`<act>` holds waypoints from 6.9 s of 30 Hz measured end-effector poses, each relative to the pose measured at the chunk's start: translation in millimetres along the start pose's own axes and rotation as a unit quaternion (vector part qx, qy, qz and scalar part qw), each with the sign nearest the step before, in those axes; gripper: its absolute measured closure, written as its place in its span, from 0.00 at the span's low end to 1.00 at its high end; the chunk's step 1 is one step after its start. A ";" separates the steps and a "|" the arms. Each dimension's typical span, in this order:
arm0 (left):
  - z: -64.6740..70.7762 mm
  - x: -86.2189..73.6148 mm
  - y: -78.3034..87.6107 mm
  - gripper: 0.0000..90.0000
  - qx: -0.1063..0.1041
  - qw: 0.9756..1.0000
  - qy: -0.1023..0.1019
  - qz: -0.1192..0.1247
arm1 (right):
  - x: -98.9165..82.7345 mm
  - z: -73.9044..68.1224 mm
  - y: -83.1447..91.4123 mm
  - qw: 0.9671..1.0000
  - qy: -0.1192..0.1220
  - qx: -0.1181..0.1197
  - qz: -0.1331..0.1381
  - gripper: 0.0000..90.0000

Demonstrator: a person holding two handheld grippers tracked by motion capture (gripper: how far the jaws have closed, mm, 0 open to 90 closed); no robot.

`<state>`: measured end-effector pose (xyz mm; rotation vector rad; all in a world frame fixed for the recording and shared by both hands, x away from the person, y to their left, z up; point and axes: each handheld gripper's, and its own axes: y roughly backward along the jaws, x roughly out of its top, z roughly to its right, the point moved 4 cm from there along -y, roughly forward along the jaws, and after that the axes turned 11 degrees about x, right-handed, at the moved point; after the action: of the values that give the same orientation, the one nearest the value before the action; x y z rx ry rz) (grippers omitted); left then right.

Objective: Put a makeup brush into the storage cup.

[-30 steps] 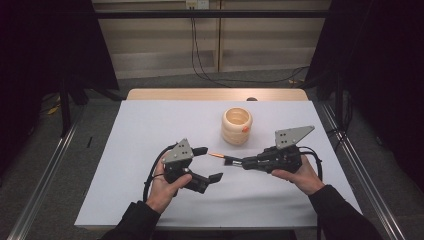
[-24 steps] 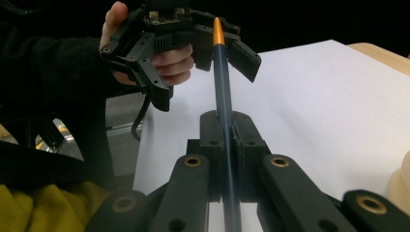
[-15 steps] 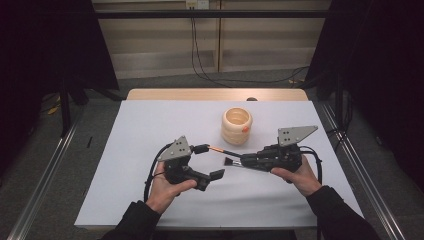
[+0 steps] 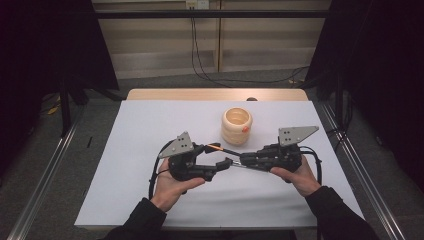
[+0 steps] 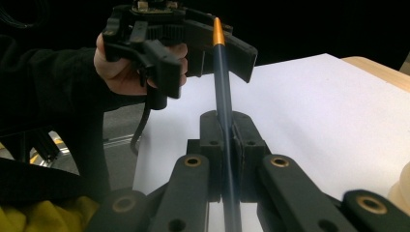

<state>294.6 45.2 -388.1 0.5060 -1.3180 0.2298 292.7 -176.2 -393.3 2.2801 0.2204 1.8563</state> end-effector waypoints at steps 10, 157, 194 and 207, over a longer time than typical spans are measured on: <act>0.5 3.6 -2.7 0.58 -0.016 1.000 0.022 0.008 | 0.3 -1.5 -0.5 1.000 0.009 0.007 0.002 0.95; 2.1 2.1 -28.6 0.87 -0.089 0.984 -0.021 -0.153 | -9.9 9.5 -32.3 0.985 -0.019 0.079 -0.153 0.94; -11.2 7.1 -7.3 0.03 0.036 0.997 -0.031 -0.055 | -4.0 17.6 -21.0 0.994 -0.026 0.025 -0.107 0.94; -25.8 -9.1 17.1 0.03 0.092 0.995 -0.012 -0.035 | -1.9 18.6 -17.8 0.996 -0.026 0.008 -0.087 0.94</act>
<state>307.1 73.5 -397.2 0.7117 -1.3072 0.2906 310.7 -160.5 -403.1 2.2370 0.4133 1.7116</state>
